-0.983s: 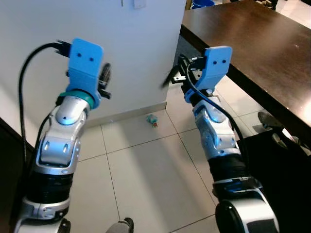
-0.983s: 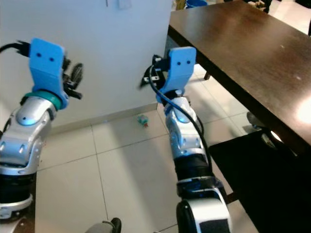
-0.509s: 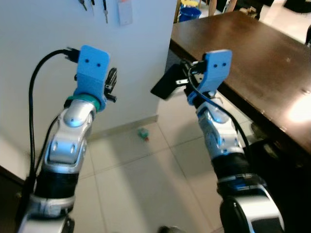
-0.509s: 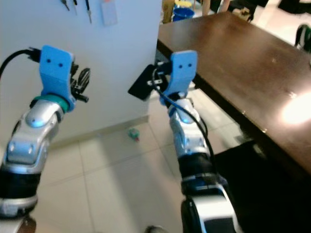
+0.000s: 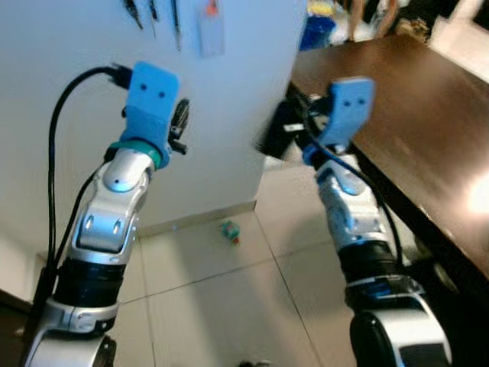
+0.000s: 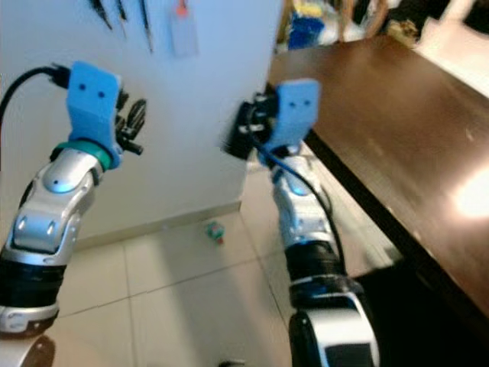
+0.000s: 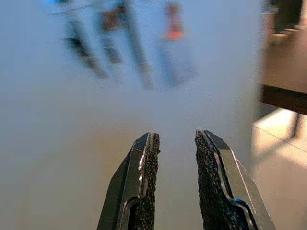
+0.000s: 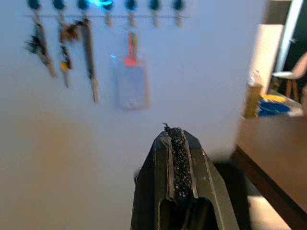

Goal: Hang keys on a hook

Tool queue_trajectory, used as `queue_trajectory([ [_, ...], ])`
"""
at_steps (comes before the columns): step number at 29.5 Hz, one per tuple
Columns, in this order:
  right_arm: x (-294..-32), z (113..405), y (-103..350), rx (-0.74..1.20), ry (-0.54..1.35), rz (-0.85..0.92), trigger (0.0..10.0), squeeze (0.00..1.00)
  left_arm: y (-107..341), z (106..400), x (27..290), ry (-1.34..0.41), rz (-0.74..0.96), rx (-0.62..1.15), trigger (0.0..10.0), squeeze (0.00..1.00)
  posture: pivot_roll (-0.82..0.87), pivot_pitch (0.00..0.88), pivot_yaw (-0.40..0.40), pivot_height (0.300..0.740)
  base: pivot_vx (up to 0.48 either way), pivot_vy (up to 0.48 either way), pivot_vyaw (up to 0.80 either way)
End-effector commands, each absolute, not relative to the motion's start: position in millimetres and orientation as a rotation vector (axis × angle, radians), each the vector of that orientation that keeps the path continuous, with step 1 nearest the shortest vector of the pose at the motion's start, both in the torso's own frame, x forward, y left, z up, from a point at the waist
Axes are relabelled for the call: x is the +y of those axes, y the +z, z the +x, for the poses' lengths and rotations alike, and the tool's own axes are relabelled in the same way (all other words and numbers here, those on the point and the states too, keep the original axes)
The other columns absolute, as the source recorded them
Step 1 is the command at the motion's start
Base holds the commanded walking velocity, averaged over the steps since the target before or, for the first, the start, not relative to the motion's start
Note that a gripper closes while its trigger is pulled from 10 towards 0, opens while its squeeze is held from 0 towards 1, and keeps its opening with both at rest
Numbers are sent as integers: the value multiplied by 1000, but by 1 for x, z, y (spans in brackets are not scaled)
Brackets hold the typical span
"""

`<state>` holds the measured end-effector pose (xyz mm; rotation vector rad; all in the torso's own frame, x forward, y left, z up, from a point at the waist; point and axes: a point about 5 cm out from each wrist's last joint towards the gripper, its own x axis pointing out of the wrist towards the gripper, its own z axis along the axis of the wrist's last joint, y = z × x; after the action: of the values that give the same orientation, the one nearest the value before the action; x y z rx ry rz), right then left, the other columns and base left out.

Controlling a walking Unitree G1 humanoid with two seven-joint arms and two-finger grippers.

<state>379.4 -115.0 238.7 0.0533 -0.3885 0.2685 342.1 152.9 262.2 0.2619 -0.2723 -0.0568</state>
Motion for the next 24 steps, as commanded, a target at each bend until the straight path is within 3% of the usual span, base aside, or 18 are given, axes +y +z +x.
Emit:
queue_trajectory([
  [1, -107, 376, 242, -424, 300, 46, 10000, 0, 262, 340, 156, -32, 258, -285, 10000, 0, 99, 0, 20, 740, 469, 0, 0],
  [9, -108, 368, 260, -536, 402, 139, 10000, 0, 284, 331, 150, -5, 310, -452, 10000, 0, 97, 0, 28, 740, 465, 0, 0],
  [16, -107, 362, 275, -616, 484, 162, 10000, 0, 308, 305, 149, -51, 310, -607, 10000, 0, 110, 0, 38, 740, 452, 0, 0],
  [24, -117, 360, 283, -664, 465, 140, 10000, 0, 302, 284, 147, -144, 353, -599, 10000, 0, 125, 0, 39, 740, 375, 0, 0],
])
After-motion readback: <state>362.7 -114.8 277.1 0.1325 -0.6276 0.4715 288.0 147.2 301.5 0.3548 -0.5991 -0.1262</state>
